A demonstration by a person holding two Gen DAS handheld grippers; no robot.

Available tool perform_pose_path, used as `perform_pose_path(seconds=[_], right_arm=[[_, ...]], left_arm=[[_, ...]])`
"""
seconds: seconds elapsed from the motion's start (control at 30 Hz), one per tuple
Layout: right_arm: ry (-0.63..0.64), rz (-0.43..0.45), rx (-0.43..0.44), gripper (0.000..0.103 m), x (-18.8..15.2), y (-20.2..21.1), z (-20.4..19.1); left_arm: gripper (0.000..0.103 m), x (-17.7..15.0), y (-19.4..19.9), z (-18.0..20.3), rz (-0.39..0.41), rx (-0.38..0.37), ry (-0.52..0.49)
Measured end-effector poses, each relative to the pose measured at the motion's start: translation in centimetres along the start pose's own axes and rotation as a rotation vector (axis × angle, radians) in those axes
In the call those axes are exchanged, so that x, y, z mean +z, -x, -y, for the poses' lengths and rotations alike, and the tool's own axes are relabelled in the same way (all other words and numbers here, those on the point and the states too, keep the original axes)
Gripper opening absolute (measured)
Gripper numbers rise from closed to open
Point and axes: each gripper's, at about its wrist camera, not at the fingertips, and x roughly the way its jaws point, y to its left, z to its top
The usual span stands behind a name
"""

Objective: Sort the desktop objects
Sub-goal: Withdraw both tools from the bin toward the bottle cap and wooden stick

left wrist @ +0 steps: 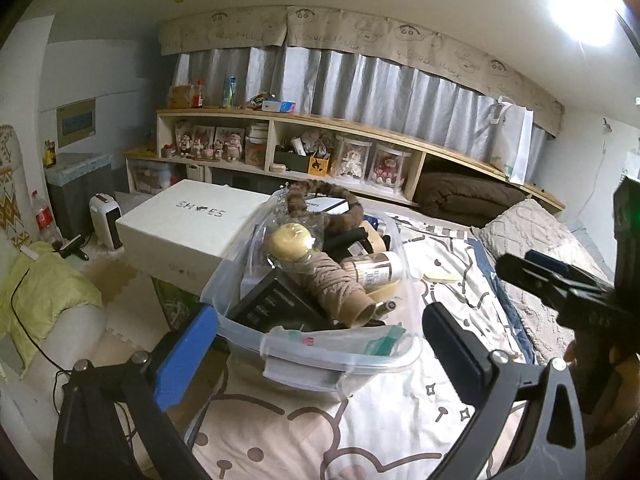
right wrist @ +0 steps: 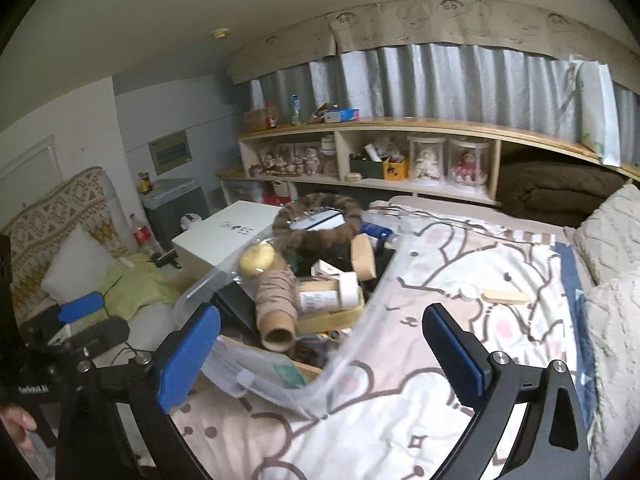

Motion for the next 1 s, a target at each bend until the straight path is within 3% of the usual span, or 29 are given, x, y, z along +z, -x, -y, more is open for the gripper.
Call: perform_pose_path(seconds=[0.5, 1.0], right_arm=[[0.016, 0.010, -0.130, 0.103, -3.0, 4.4, 2.9], [-0.047, -0.005, -0.195, 0.103, -5.8, 7.3, 6.6]], left_arm=[[0.103, -1.0, 0.8, 4.4, -0.002, -0.021, -0.059], [0.103, -2.3, 0.0, 9.3, -0.030, -0.069, -0.129]])
